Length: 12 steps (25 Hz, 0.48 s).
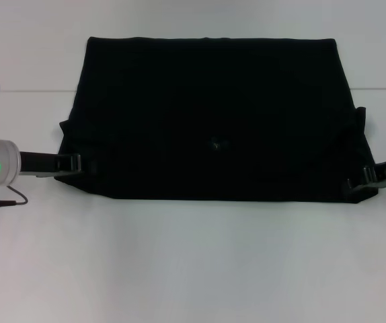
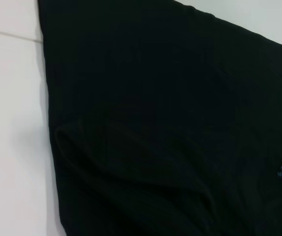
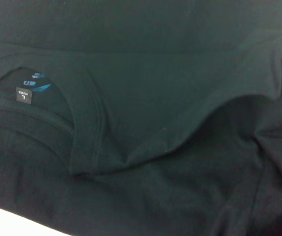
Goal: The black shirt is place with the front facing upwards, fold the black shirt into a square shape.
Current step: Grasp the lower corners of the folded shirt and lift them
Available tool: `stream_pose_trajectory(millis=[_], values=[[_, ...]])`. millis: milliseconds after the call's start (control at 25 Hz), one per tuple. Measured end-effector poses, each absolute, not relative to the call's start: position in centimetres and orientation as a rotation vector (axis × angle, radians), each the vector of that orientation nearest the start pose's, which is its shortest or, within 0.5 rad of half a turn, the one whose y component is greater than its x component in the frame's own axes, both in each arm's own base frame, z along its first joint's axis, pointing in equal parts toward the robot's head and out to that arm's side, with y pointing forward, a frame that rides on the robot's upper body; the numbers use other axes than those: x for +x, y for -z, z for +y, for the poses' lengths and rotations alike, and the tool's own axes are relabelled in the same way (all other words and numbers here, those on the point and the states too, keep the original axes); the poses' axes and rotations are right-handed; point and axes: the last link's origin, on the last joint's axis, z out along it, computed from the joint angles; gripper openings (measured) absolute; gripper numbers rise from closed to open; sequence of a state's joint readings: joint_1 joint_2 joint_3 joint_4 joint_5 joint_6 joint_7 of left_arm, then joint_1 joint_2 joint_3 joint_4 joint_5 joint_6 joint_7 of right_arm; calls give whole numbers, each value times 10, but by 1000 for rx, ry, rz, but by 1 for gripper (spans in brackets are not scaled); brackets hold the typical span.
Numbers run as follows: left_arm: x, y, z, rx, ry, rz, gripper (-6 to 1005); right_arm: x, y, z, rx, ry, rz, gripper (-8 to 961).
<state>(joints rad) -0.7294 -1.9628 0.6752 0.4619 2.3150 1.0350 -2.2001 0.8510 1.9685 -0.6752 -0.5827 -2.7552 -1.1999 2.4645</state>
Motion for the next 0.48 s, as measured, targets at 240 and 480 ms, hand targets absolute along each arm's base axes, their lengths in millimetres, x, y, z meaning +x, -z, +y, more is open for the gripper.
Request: stream_pose_trajectory(millis=[240,480], values=[[-301,-17,407,-2160,296,-1550,81,283,-35,418,-2173,148,1532,352],[-297,-23,400,-2229,291,-1592,87,284,-46,415,-2198,174,1538,125]])
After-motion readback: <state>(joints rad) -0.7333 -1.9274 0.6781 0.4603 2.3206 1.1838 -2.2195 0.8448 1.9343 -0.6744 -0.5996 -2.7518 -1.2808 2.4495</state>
